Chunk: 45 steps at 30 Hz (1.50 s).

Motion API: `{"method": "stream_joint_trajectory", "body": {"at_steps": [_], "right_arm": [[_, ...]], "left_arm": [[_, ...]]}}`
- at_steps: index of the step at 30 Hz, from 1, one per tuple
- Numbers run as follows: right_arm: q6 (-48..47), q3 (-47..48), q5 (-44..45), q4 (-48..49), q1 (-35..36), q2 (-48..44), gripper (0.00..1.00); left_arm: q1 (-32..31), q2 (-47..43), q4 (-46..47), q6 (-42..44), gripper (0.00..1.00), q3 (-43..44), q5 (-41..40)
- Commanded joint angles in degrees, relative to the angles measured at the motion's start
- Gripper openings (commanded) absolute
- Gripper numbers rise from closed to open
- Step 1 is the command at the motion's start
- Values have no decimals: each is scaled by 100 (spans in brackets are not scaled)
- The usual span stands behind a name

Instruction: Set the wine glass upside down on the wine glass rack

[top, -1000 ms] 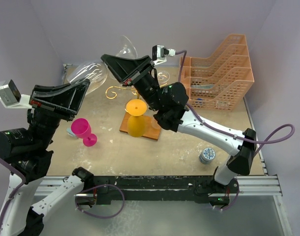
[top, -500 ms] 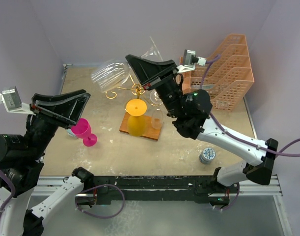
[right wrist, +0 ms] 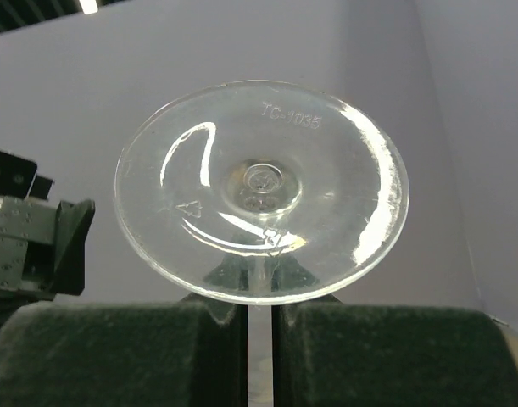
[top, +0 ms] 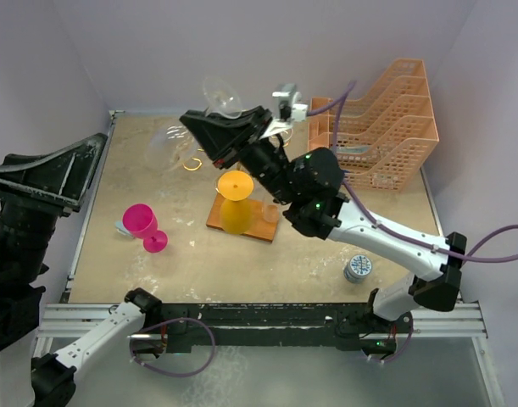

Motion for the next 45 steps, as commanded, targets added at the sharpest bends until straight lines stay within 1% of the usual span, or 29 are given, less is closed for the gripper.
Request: {"method": "stream_joint_trajectory", "body": {"at_steps": [1, 4, 7, 9, 14, 17, 21, 25, 28, 30, 34, 37, 40, 41, 45], "right_arm": [[-1133, 599, -27, 42, 343, 228, 0], [-1631, 828, 249, -74, 578, 463, 0], [-2394, 963, 901, -106, 878, 685, 0], [-2641, 1081, 1192, -171, 993, 819, 0], [-2834, 1061, 1284, -198, 1087, 921, 0], [-2958, 1002, 1295, -228, 1107, 922, 0], [-3243, 997, 1467, -321, 1171, 981, 0], [-3559, 1004, 1660, -377, 1266, 1072, 0], [-3669, 984, 1706, -409, 1304, 1119, 0], [-3701, 959, 1672, -420, 1309, 1131, 0], [-3758, 944, 1482, -502, 1324, 1157, 0], [-3803, 973, 1336, -607, 1325, 1190, 0], [-3843, 964, 1217, -682, 1334, 1195, 0], [-3852, 964, 1183, -709, 1334, 1199, 0], [-3851, 942, 1075, -766, 1335, 1178, 0]], "left_arm": [[36, 449, 51, -944, 50, 100, -56], [35, 633, 186, -968, 48, 226, 286], [36, 607, 151, -1025, 48, 149, 79], [36, 532, 61, -984, 48, 46, -123], [36, 406, -308, -972, 48, -161, -290], [29, 299, -616, -689, 49, -198, -391], [29, 332, -1339, -227, 50, 99, -636], [28, 531, -1834, -156, 50, 328, -492], [28, 622, -1895, -191, 49, 374, -196], [28, 617, -1917, -221, 48, 377, -140], [28, 569, -1969, -252, 43, 360, -138], [30, 571, -2043, -263, 37, 346, -130], [27, 566, -2149, -249, 29, 341, -173], [28, 566, -2179, -247, 24, 343, -228], [28, 532, -2265, -303, 15, 313, -418]]}}
